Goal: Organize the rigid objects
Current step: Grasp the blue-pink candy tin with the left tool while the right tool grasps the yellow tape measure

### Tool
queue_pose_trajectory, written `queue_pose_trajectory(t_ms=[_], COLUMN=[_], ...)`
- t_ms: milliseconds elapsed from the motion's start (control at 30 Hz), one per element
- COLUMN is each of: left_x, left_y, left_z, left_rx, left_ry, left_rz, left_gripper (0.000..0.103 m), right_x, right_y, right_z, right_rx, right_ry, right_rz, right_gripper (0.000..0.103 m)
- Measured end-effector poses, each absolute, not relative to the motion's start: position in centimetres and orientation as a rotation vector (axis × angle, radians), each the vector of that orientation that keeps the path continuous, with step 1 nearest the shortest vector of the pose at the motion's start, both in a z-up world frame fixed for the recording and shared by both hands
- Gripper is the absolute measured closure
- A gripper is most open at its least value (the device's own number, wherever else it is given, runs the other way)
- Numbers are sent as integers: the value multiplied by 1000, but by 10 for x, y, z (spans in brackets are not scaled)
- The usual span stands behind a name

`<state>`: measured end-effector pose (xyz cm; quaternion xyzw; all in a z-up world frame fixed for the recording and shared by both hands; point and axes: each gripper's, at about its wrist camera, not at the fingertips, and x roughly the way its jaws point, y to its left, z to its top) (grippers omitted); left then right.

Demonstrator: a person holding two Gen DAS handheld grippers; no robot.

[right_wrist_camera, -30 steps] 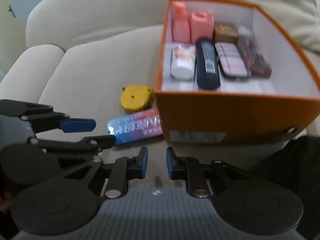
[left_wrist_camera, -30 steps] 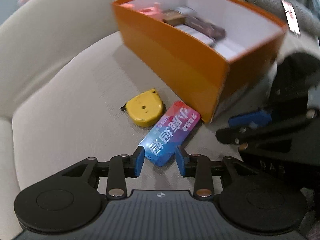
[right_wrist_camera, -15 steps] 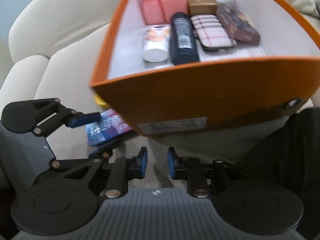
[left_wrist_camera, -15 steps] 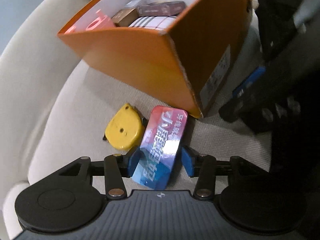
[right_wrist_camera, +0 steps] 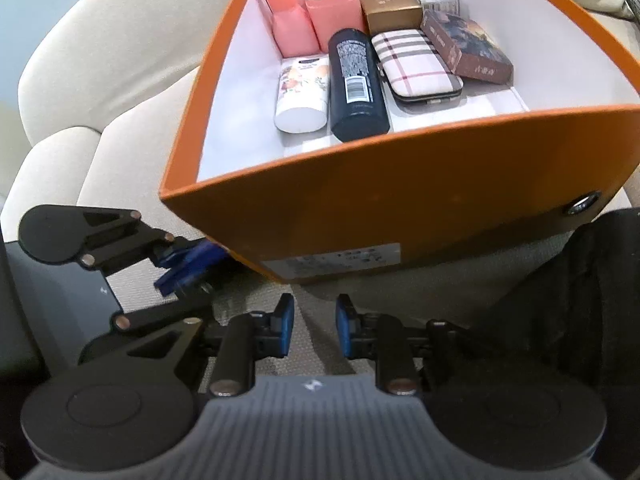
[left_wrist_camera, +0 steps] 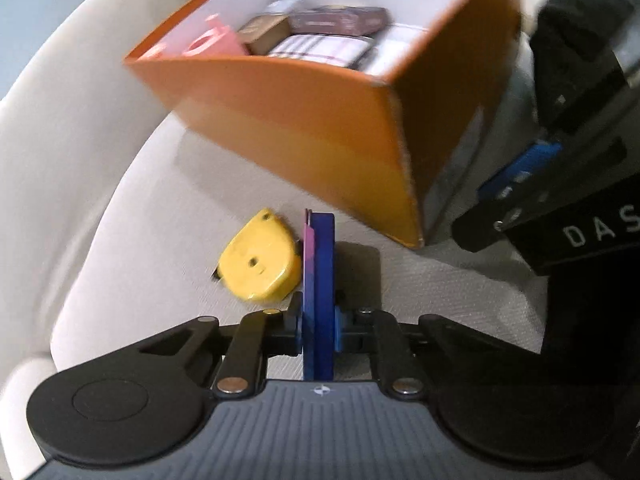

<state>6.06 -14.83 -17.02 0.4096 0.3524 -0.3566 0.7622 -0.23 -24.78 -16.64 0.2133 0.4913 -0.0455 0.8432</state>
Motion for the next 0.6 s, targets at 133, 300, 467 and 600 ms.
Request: queue_pose_trajectory(t_ms=[133,300,467,600], left_x=[74,90,100,113], left_y=[-124,-82,-46,-18], left_z=[-145,-119,-115,-114], left_rx=[673,373,213,95], left_ry=[886,993,1015,1006], left_rz=[-709,-574,-447,-375], left_gripper=[88,88,88,88], right_x=[-5,-3,11,21], right_y=[-243,-218,-185,-146], right_z=[-156,-144,-133,-124], right_rx=[417,338,253,107], right_ry=[1019,998,962,889], right_rz=[-73,24,54,5], right_gripper=[78,79,71,58])
